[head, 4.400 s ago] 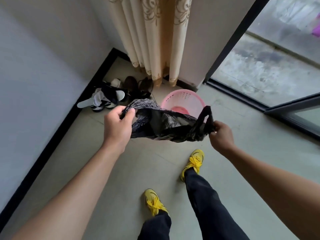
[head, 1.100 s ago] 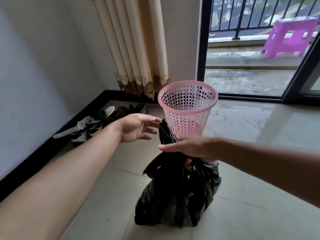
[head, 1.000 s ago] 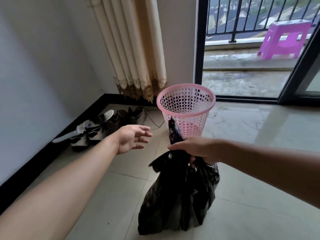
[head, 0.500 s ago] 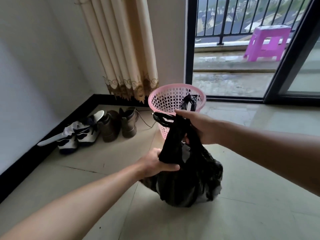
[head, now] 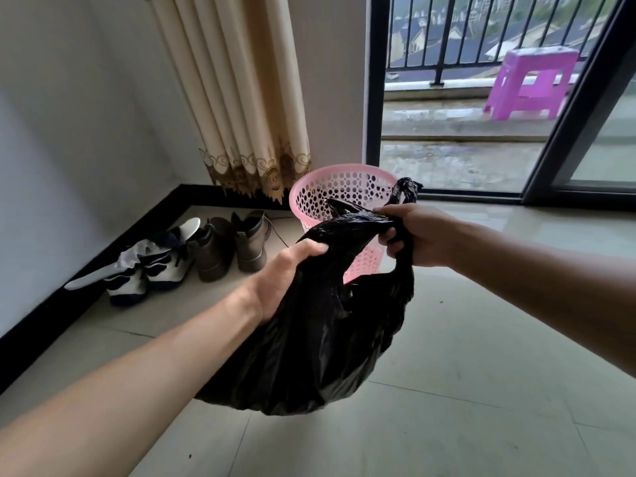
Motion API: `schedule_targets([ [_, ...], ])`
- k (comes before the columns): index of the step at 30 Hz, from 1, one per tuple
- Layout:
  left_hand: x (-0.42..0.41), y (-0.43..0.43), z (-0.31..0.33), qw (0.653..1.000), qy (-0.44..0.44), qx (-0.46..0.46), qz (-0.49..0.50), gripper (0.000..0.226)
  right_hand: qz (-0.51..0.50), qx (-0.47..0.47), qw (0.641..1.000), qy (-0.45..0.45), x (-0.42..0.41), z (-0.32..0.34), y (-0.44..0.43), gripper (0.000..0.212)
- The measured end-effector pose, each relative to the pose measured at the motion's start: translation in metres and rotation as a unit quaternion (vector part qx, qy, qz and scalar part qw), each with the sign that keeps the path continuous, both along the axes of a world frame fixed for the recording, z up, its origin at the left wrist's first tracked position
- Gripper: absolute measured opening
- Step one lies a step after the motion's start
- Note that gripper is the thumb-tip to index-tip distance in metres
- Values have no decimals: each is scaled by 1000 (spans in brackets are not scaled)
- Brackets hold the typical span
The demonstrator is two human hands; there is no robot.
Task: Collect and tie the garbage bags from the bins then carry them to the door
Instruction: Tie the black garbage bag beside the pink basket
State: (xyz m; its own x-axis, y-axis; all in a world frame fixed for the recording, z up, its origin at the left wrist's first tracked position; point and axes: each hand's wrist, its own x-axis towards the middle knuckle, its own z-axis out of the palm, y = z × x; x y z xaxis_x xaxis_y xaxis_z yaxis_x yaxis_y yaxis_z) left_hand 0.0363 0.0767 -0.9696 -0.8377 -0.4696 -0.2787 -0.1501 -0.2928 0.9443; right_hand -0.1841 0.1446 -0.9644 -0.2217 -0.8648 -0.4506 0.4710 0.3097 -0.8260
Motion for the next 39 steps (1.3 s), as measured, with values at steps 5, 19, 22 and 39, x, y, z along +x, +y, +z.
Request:
schedule_targets([
  [5,1,-1,-11,993,-98,-66,-29,13,81,-52,995,-21,10,17,5,21],
  [19,14,-19,-40,983,-147,106,-11,25,218,-161,595,757,7,-11,14,15],
  [22,19,-24,-45,980,-163,107,28,35,143,-152,751,626,15,-7,14,17],
  [39,26,-28,-68,975,-186,105,56,30,392,-7,885,251,48,8,19,18],
])
